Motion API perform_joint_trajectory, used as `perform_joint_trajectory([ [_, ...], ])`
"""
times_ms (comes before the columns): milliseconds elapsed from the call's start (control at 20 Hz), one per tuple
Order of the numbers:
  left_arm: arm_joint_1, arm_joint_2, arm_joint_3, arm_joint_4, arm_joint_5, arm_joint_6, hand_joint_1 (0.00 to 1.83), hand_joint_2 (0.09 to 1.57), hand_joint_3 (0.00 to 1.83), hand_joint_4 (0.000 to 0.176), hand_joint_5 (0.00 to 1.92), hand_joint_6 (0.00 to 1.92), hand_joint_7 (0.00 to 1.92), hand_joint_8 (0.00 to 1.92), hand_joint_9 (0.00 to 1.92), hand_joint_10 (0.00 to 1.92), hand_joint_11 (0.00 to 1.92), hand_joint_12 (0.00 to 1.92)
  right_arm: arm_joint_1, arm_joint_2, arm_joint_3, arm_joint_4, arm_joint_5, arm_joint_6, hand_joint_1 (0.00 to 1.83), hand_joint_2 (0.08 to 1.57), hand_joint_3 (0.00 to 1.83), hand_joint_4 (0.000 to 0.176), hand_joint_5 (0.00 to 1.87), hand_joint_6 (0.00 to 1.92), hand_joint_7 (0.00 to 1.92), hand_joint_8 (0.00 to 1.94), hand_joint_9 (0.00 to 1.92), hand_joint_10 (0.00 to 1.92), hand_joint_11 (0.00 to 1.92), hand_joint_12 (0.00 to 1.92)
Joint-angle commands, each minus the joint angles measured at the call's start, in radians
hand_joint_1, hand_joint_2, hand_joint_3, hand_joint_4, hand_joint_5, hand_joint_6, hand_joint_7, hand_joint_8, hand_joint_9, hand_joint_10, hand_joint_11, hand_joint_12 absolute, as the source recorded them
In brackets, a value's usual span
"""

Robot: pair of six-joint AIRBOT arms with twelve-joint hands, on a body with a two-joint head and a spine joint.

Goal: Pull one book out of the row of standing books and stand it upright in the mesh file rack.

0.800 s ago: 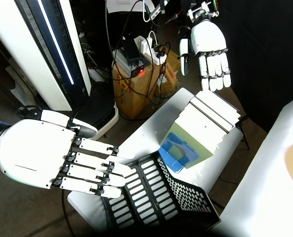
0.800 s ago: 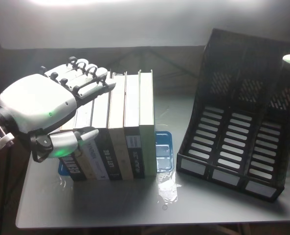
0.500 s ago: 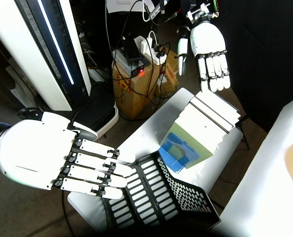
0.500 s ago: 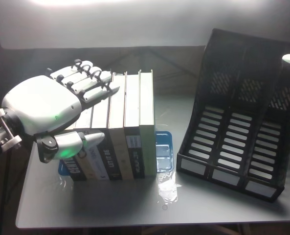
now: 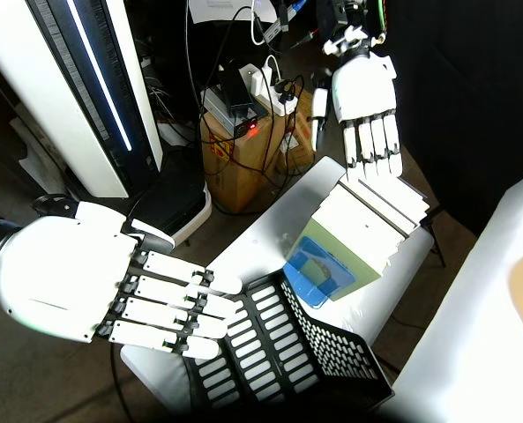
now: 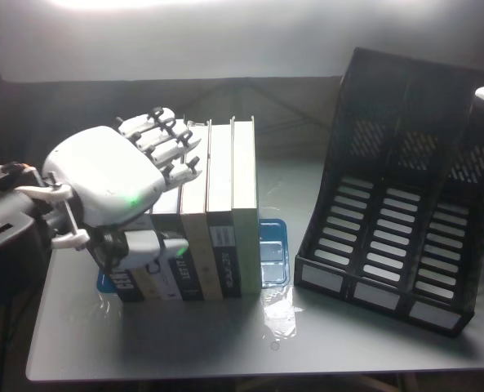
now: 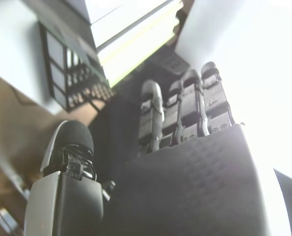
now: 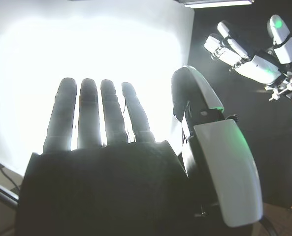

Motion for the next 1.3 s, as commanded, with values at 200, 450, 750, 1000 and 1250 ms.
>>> perform_joint_trajectory([
  [200,-0.025,-0.023,0.023,-0.061,-0.057,0.105,0.02,1.21,0.00,0.031,0.32,0.04,0.00,0.00,0.00,0.00,0.00,0.00,0.011,-0.003,0.008,0.014,0.108,0.001,0.40,1.42,0.00,0.000,0.00,0.00,0.00,0.00,0.00,0.00,0.00,0.00],
  [450,-0.026,-0.050,0.058,-0.101,-0.032,0.109,0.00,1.18,0.00,0.036,0.34,0.03,0.00,0.00,0.00,0.00,0.00,0.00,0.004,-0.008,0.010,0.022,0.108,0.001,0.40,1.40,0.00,0.000,0.00,0.00,0.00,0.00,0.00,0.00,0.01,0.13],
  [750,-0.027,-0.085,0.094,-0.133,0.008,0.123,0.00,1.19,0.00,0.026,0.37,0.04,0.00,0.00,0.00,0.00,0.00,0.00,-0.001,-0.011,0.011,0.029,0.108,0.001,0.45,1.41,0.00,0.000,0.00,0.00,0.00,0.00,0.00,0.00,0.00,0.24],
  [1000,0.006,-0.090,0.083,-0.148,0.010,0.133,0.05,1.20,0.00,0.023,0.62,0.07,0.00,0.00,0.00,0.00,0.00,0.00,-0.004,-0.013,0.011,0.033,0.108,0.001,0.42,1.42,0.00,0.000,0.01,0.00,0.00,0.00,0.00,0.00,0.00,0.24],
  [1250,0.075,-0.071,0.021,-0.151,-0.045,0.133,0.03,1.20,0.00,0.012,0.62,0.05,0.00,0.00,0.00,0.00,0.00,0.00,-0.008,-0.013,0.009,0.040,0.108,0.001,0.45,1.41,0.00,0.000,0.00,0.00,0.00,0.00,0.00,0.00,0.00,0.36],
])
